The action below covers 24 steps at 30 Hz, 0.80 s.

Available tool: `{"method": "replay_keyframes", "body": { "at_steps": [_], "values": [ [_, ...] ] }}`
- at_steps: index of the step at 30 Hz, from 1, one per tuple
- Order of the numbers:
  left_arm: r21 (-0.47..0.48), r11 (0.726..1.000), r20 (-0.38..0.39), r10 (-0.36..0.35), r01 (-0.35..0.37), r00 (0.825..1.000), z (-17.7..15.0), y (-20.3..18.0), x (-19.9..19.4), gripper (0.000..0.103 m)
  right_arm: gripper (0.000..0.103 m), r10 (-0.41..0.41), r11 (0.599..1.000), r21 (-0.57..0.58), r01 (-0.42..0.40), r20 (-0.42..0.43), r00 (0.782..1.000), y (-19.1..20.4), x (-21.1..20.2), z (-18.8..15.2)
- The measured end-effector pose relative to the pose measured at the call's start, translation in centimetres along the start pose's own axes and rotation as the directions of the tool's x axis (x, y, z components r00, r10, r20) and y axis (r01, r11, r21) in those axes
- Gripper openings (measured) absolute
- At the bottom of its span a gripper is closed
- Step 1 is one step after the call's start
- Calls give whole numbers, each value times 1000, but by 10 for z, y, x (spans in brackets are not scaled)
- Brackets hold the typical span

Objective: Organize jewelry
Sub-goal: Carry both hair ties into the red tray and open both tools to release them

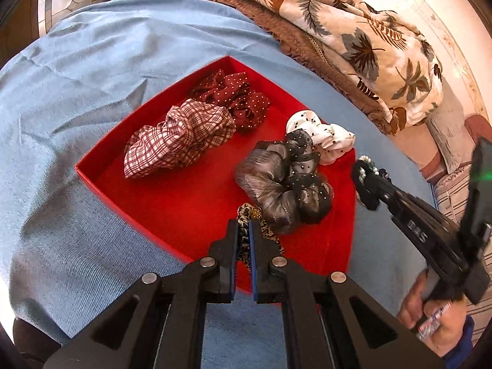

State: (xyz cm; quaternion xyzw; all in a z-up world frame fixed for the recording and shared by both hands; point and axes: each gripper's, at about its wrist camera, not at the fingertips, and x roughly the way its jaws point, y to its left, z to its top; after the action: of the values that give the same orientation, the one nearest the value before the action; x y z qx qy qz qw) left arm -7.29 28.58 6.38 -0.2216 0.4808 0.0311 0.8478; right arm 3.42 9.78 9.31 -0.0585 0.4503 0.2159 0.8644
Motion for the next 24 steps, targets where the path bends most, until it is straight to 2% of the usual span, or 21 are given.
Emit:
{"method": "replay_keyframes", "body": {
  "at_steps": [6, 11, 12, 14, 17, 22, 24],
  "values": [
    [-9, 1000, 0, -3, 3, 1000, 0, 3, 0, 6, 9, -51, 997, -53, 50, -16, 999, 6, 21, 6],
    [2, 1000, 8, -2, 2, 1000, 0, -1, -4, 13, 10, -70, 996, -62, 69, -12, 997, 6, 26, 8],
    [4, 1000, 9, -2, 2, 1000, 0, -2, -5, 15, 11, -70, 996, -60, 69, -11, 997, 6, 25, 8],
    [-2, 1000, 14, -7, 7, 1000, 1, -3, -8, 32, 13, -70, 996, -59, 70, -6, 998, 4, 23, 8],
    [-11, 1000, 34, -6, 6, 999, 1, -4, -15, 38, 16, -68, 996, -53, 68, 6, 998, 2, 18, 8],
    [-13, 1000, 55, 14, -13, 998, 1, -5, -27, 40, 38, -67, 997, -44, 68, 27, 997, -1, 6, 6],
    [-19, 1000, 64, 22, -21, 998, 1, -5, -31, 43, 39, -63, 997, -32, 64, 36, 997, -5, -3, 3]
  ]
}}
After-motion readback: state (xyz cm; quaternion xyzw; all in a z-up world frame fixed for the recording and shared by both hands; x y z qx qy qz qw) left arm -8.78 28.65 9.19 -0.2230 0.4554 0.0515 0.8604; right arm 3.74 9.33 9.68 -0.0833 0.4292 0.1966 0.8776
